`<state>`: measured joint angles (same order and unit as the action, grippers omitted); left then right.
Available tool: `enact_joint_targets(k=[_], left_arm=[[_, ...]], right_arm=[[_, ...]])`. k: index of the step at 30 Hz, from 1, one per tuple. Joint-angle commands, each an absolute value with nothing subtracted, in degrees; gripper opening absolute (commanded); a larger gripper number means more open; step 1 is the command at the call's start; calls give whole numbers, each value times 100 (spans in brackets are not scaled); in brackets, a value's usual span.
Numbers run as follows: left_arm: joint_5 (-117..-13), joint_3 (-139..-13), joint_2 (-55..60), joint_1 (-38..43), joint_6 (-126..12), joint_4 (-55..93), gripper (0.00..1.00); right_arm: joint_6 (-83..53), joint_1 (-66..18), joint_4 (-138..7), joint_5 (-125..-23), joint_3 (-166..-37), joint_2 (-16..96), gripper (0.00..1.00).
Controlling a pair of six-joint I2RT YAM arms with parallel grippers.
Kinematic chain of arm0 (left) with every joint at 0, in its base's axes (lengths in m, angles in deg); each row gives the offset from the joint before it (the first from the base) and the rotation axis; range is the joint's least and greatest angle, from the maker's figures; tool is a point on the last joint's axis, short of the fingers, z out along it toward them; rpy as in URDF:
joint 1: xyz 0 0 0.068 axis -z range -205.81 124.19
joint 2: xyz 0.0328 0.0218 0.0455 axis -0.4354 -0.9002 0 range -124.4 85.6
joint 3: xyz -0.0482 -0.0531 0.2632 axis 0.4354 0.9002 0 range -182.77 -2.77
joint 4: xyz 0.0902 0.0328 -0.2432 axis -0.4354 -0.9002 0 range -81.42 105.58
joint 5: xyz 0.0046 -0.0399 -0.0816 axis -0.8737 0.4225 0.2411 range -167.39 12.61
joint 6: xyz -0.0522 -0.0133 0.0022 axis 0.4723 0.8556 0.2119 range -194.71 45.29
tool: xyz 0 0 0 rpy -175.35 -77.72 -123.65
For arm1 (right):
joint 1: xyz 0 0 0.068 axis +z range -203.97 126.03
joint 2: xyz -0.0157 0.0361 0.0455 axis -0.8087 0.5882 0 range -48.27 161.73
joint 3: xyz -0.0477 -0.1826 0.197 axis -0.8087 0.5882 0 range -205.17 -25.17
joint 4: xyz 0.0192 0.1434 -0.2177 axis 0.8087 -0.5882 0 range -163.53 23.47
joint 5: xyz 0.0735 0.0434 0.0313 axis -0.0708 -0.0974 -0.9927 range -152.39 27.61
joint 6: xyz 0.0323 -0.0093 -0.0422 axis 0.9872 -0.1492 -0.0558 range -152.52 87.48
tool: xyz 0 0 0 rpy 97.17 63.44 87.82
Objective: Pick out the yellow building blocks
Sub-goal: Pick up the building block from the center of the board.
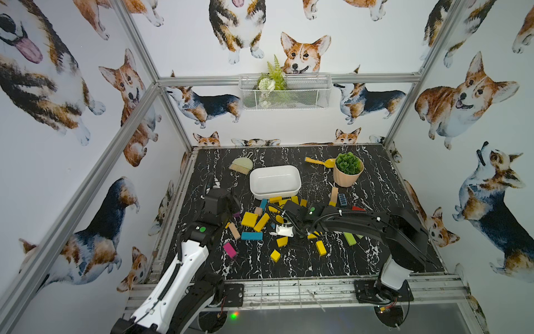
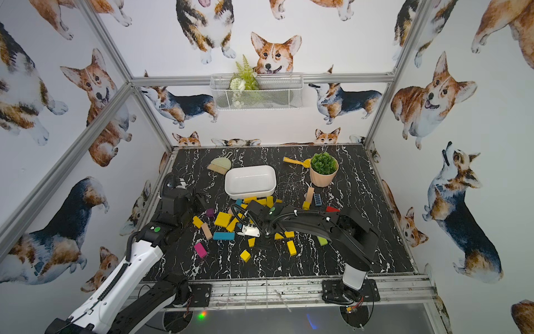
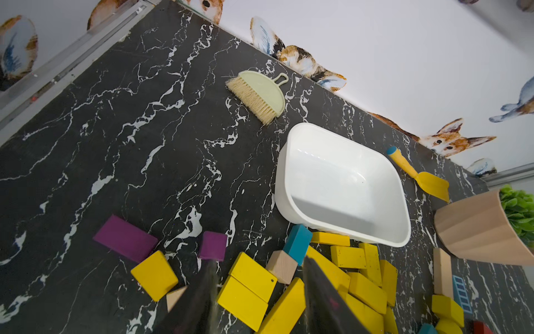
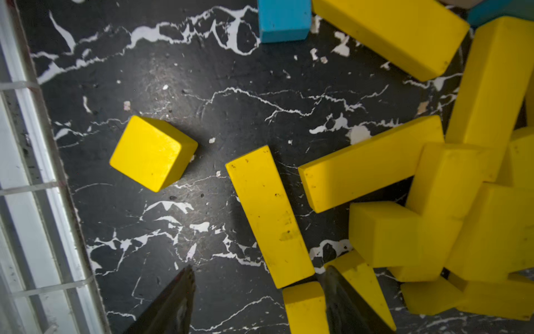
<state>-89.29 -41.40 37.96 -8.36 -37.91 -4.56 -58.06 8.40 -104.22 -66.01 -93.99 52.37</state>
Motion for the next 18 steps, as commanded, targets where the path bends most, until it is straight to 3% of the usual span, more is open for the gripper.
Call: enact_joint_targets(k=[1,8,18], left_arm=[[-9110,-3945,4234,-849,-3334,-850,52],[-9380,-3895,4864,-841,-3304,-1184,53],[-9391,-3994,4851,-850,-3331,-1228,54]], right_arm=[[-6685,822,-10792,-6291,-9586,5558,65],[-6680,720,-10611,-6462,-9714,5901,59],[-6750,667,-10617,-6641,-9860,6248,51]])
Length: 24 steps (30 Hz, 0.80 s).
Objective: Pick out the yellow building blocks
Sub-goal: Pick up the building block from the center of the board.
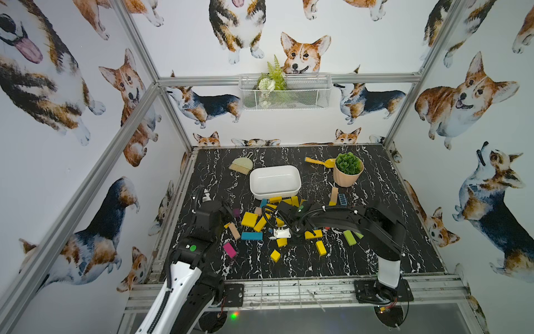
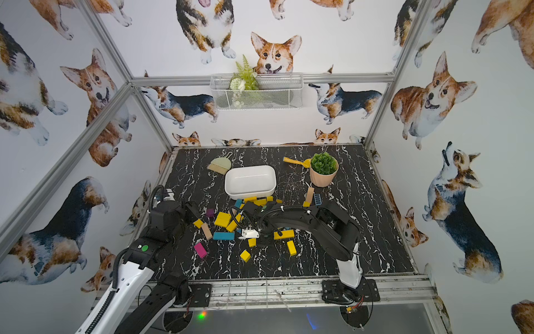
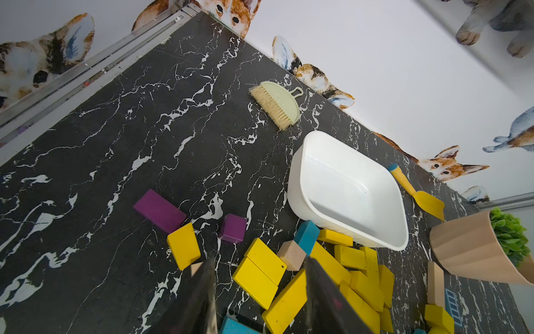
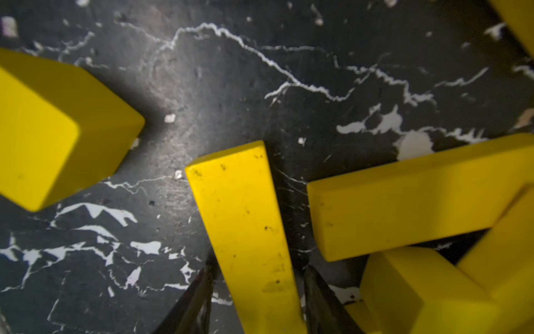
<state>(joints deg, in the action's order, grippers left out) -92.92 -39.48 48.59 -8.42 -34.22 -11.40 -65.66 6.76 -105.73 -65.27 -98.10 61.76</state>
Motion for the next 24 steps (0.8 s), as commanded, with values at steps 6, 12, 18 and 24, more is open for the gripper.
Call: enact_joint_targets(k=[6,12,18,24], left_arm=[[-9398,-3978,4842,-850,-3331,-1221,54],[-9417,-4001,4799,-852,-3340,-1184,54],[-9469,-4081,4695,-850,-3277,-1158,54],[-9513,-4087,4521,-859,-3192,-1040,54]], right_arm=[[-6767,667,-10631,-6731,-9874,6347,39],[-6818,667,-10793,-6740,-9899,6234,23],[-6634,676,-10798,-7099,-9814,5449,13],[-5162,669,-9282,-7091,-9186,4386,0]])
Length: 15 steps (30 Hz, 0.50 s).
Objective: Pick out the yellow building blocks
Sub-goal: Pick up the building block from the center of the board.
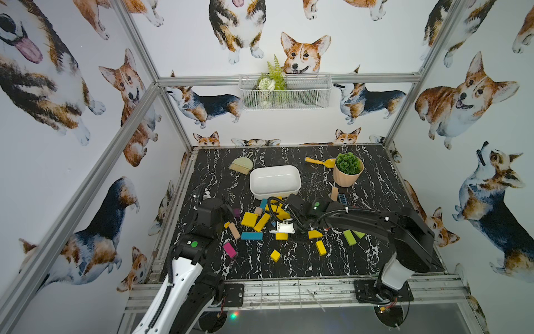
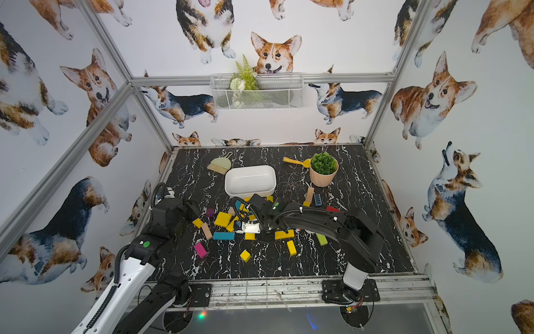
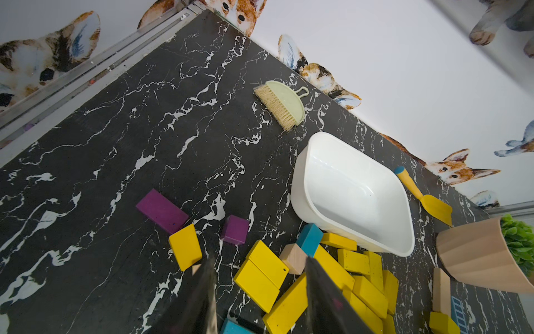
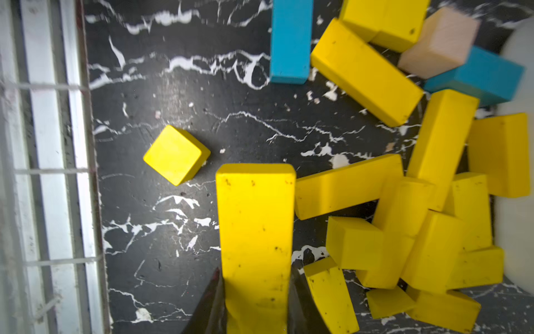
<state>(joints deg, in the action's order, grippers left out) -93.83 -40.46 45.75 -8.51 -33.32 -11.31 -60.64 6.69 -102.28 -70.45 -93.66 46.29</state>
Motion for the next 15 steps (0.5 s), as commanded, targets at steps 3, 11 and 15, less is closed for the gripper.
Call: enact_joint_targets(k=[3,11,15], left_arm=[[-9494,-4090,4400,-858,-3164,-973,54],[-9386,-4061,4322,-869,-3236,-1012,54],[-9255,-3974,4401,-875,-3175,-1115,54]], right_arm=[[-3493,667,-8277,-6434,-8937,4102,0],[-740,227,-8916,-5327,-10203,4639,0],[-299,-103,-9866,-5130,-11364,5501,0]])
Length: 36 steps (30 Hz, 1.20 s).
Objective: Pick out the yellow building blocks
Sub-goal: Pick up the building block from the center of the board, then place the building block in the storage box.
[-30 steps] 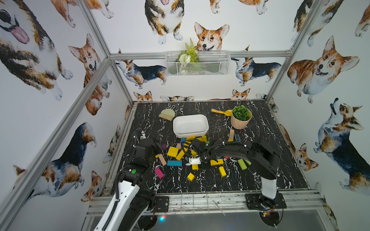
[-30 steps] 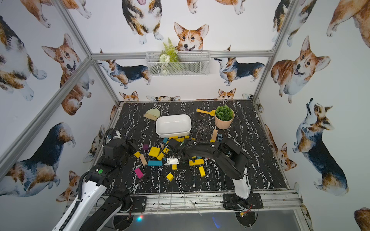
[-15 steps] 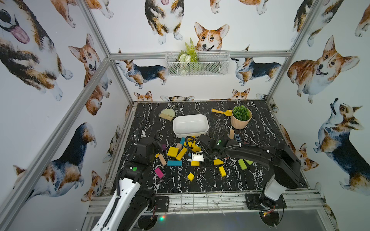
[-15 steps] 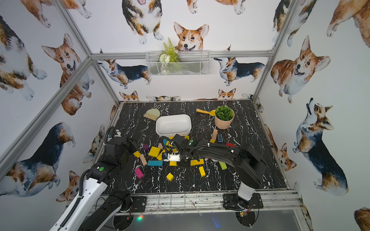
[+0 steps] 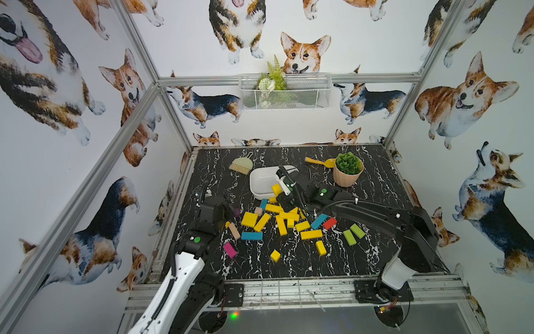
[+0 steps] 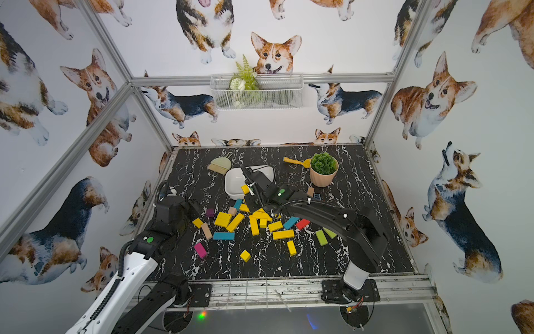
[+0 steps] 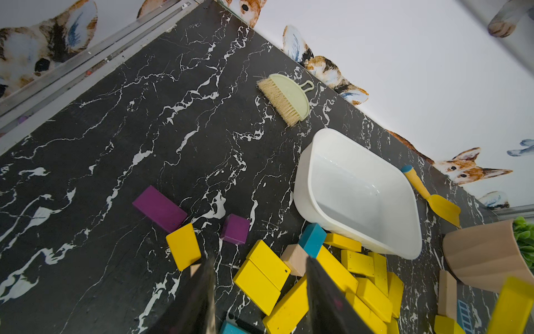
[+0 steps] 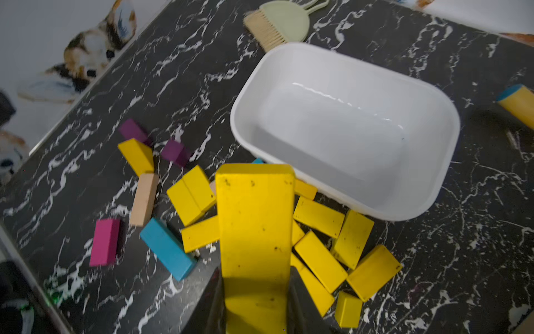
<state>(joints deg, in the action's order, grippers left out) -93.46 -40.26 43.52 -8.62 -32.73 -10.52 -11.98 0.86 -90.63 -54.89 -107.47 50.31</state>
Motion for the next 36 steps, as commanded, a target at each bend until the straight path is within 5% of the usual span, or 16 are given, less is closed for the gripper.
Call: enact_joint_targets(k=[1,17,22,24,27,36], left_arm=[[-9242,-3943,4427,-876,-3149,-1145,54],[-9192,-4236,4491,-888,-3515,-1726,56],[-9090,-4336,4506,-884,-3410,-1927,56],[-9040,-4362,4526,-884,-3410,-1974,56],[-9005,-4412,4555,-884,-3414,-2109,56],[-8872,-4720,4388,-885,-3717,-2198,56]], right_arm=[[-223,-175,-10158,-5078,-11743,5801,0],[-97,-904,-11532,-4455,-14884,8769,0],[-141,-916,-11562,-4481,-15189,9255,8],[-108,-928,-11583,-4494,-15251,9391,13],[-129,-969,-11522,-4658,-15268,9520,42],[-509,-986,-11488,-4657,-15325,8917,61]])
